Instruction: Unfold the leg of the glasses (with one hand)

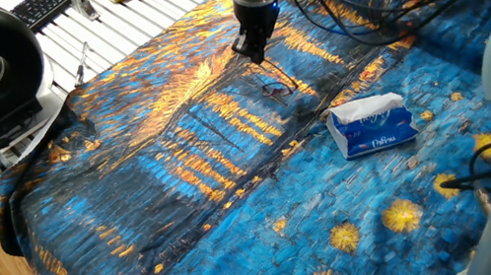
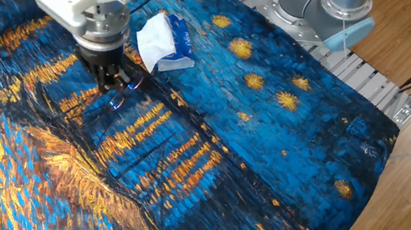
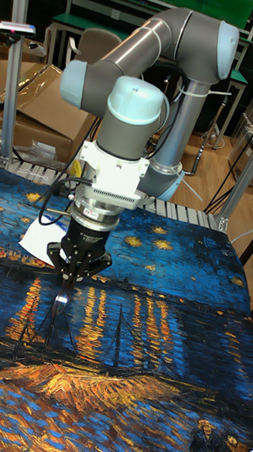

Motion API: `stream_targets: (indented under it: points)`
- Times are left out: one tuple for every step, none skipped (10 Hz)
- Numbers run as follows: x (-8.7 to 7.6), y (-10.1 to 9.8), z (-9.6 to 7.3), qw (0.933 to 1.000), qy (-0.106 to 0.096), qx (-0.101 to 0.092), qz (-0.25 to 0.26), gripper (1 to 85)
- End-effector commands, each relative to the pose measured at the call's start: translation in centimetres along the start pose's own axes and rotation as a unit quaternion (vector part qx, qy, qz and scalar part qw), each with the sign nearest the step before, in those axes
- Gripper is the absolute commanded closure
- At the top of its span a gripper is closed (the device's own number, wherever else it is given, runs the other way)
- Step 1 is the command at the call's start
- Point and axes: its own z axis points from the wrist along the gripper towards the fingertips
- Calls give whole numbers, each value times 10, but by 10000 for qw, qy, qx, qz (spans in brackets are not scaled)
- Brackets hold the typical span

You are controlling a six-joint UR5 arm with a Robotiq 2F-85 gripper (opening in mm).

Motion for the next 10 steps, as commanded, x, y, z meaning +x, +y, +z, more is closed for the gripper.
stream_targets:
  points:
    - [0,4,-5,10000,-52,-24,28,847]
    - [6,0,-5,9999,46,46,-110,847]
    - [1,1,-5,9999,-35,28,-139,847]
    - [-3,2,-4,9999,-94,-1,-105,847]
    - [-6,4,-4,9999,-138,-33,-86,847]
    - [-15,5,-2,9996,-260,-67,-110,847]
    - [-23,13,-3,9988,-417,-216,-156,847]
    - [-23,13,-3,9985,-427,-218,-254,847]
    - [-24,20,-3,9980,-445,-352,-282,847]
    - [-27,29,-4,9968,-524,-512,-318,847]
